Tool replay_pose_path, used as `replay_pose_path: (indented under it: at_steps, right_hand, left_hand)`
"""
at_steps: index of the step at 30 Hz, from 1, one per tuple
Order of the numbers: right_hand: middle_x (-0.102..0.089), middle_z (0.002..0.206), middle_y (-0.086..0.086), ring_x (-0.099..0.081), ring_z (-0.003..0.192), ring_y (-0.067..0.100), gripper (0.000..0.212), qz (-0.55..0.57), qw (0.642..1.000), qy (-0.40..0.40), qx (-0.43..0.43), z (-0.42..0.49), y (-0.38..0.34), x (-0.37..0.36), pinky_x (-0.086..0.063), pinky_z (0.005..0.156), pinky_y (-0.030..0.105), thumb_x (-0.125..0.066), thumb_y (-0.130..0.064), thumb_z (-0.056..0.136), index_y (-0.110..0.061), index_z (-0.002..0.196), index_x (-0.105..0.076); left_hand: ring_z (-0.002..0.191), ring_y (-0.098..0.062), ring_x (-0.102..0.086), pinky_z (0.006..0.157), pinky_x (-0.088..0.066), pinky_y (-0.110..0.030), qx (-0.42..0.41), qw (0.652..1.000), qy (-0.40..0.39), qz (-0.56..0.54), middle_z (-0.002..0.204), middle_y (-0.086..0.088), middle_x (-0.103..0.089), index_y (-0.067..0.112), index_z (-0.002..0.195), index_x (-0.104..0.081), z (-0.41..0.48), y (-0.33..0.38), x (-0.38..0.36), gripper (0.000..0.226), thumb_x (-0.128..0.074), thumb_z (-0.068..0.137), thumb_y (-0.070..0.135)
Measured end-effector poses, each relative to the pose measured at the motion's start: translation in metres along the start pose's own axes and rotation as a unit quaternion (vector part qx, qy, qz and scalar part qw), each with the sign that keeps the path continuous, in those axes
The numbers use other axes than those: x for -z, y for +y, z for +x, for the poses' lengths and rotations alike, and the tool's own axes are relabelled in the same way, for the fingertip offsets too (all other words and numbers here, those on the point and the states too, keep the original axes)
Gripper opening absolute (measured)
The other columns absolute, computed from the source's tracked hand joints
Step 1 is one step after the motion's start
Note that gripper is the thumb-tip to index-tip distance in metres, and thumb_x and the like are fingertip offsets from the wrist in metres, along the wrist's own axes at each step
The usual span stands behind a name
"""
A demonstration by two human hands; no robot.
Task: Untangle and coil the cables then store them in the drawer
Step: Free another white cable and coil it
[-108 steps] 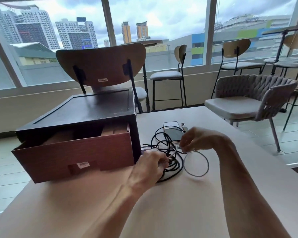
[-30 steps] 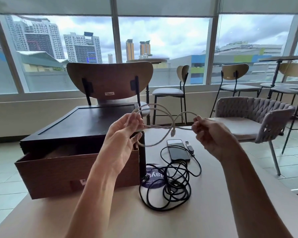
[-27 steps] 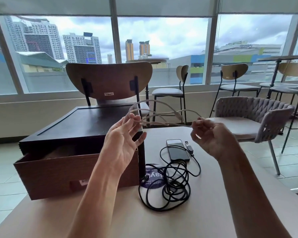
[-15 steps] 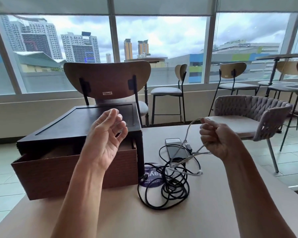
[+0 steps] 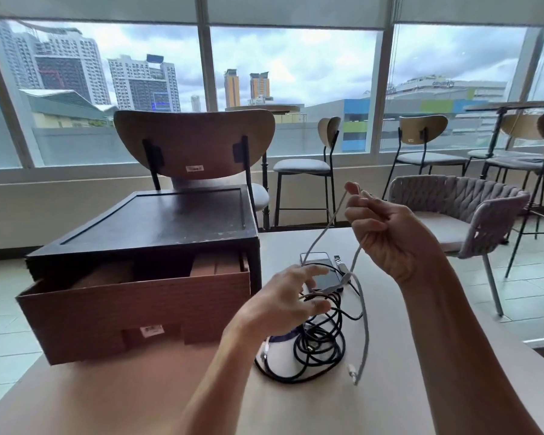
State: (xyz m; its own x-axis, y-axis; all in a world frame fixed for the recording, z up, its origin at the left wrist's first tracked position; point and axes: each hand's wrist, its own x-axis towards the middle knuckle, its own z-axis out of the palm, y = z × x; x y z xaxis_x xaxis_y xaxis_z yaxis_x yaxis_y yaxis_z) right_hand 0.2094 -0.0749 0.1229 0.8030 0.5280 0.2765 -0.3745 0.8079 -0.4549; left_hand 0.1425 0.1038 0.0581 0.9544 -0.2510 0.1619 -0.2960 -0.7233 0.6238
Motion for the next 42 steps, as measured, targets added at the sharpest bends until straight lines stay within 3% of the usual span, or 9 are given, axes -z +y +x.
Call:
replay_pose_path:
  at_steps: [9, 10, 12, 14, 19, 24, 32, 38, 42]
  right_hand:
    - [-0.06, 0.069, 0.005, -0.048, 0.047, 0.006, 0.005, -0.131, 0.963, 0.203, 0.118, -0.001, -0.018, 0.028, -0.043, 0.042, 0.016, -0.058, 0.001, 0.089, 0.0, 0.094, -0.057]
    - [-0.067, 0.077, 0.005, -0.056, 0.056, 0.01, 0.009, -0.319, 0.899, 0.27, 0.134, -0.005, -0.019, 0.033, -0.05, 0.048, 0.022, -0.056, -0.01, 0.097, -0.004, 0.095, -0.062]
    - [-0.074, 0.098, 0.01, -0.067, 0.084, 0.023, 0.016, -0.695, 0.618, 0.344, 0.132, -0.012, -0.022, 0.045, -0.057, 0.072, 0.039, -0.061, -0.024, 0.097, -0.012, 0.099, -0.071]
    - [-0.071, 0.111, 0.01, -0.065, 0.101, 0.028, 0.024, -0.83, 0.425, 0.324, 0.157, -0.014, -0.022, 0.043, -0.052, 0.086, 0.037, -0.067, -0.024, 0.091, -0.012, 0.112, -0.071]
    - [-0.077, 0.092, -0.006, -0.072, 0.086, 0.008, 0.013, -0.777, 0.617, 0.002, 0.124, -0.015, 0.002, -0.007, -0.059, 0.083, 0.028, -0.077, -0.016, 0.084, -0.019, 0.096, -0.076]
    - [-0.075, 0.08, -0.004, -0.07, 0.076, 0.009, 0.008, -0.795, 0.596, -0.107, -0.011, -0.002, 0.034, 0.005, -0.055, 0.069, 0.025, -0.08, -0.019, 0.083, -0.017, 0.09, -0.078]
    - [-0.075, 0.073, 0.0, -0.064, 0.066, 0.007, 0.004, -0.776, 0.63, -0.022, 0.019, -0.003, 0.014, 0.024, -0.052, 0.063, 0.024, -0.083, -0.013, 0.079, -0.015, 0.08, -0.079]
    - [-0.072, 0.081, 0.015, -0.063, 0.063, 0.02, 0.011, -0.657, 0.652, 0.326, 0.189, -0.023, -0.045, 0.063, -0.052, 0.057, 0.025, -0.074, -0.006, 0.085, -0.013, 0.078, -0.071]
    - [-0.072, 0.087, 0.017, -0.064, 0.058, 0.021, 0.009, -0.645, 0.626, 0.374, 0.23, -0.032, -0.064, 0.072, -0.052, 0.058, 0.026, -0.072, -0.009, 0.087, -0.015, 0.094, -0.069]
  left_hand:
    - [0.087, -0.003, -0.058, 0.083, -0.05, -0.016, -0.08, 0.988, 0.129, 0.021, 0.091, 0.009, -0.056, 0.021, 0.09, -0.078, 0.003, -0.01, 0.008, 0.009, -0.081, 0.082, 0.023]
    - [0.086, -0.003, -0.058, 0.084, -0.051, -0.017, -0.086, 0.986, 0.144, 0.015, 0.091, 0.009, -0.057, 0.021, 0.09, -0.079, 0.002, -0.009, 0.012, 0.01, -0.082, 0.081, 0.023]
    - [0.086, -0.003, -0.057, 0.083, -0.05, -0.015, -0.095, 0.982, 0.166, 0.01, 0.091, 0.007, -0.057, 0.021, 0.092, -0.08, 0.0, -0.007, 0.019, 0.011, -0.081, 0.081, 0.022]
    - [0.086, -0.002, -0.057, 0.081, -0.047, -0.009, -0.098, 0.978, 0.182, 0.009, 0.092, 0.007, -0.057, 0.021, 0.094, -0.08, -0.003, -0.006, 0.026, 0.013, -0.082, 0.081, 0.021]
    - [0.088, 0.005, -0.056, 0.078, -0.043, -0.004, -0.106, 0.97, 0.22, 0.001, 0.089, 0.009, -0.056, 0.024, 0.09, -0.079, -0.007, -0.001, 0.033, 0.015, -0.084, 0.078, 0.017]
    - [0.087, 0.002, -0.059, 0.078, -0.047, -0.01, -0.114, 0.964, 0.238, -0.016, 0.088, 0.01, -0.058, 0.027, 0.087, -0.078, -0.009, -0.006, 0.036, 0.016, -0.087, 0.075, 0.022]
    - [0.075, -0.009, -0.064, 0.075, -0.053, -0.024, -0.057, 0.956, 0.262, -0.121, 0.077, 0.008, -0.065, 0.022, 0.086, -0.062, -0.011, -0.024, 0.053, 0.015, -0.072, 0.089, 0.01]
    - [0.065, -0.006, -0.057, 0.065, -0.052, -0.024, -0.004, 0.951, 0.304, -0.061, 0.071, 0.011, -0.06, 0.024, 0.082, -0.061, -0.028, -0.054, 0.083, 0.025, -0.069, 0.087, 0.0]
    - [0.067, -0.006, -0.059, 0.065, -0.05, -0.019, 0.017, 0.966, 0.258, -0.008, 0.071, 0.017, -0.063, 0.026, 0.081, -0.064, -0.037, -0.056, 0.089, 0.027, -0.07, 0.086, 0.0]
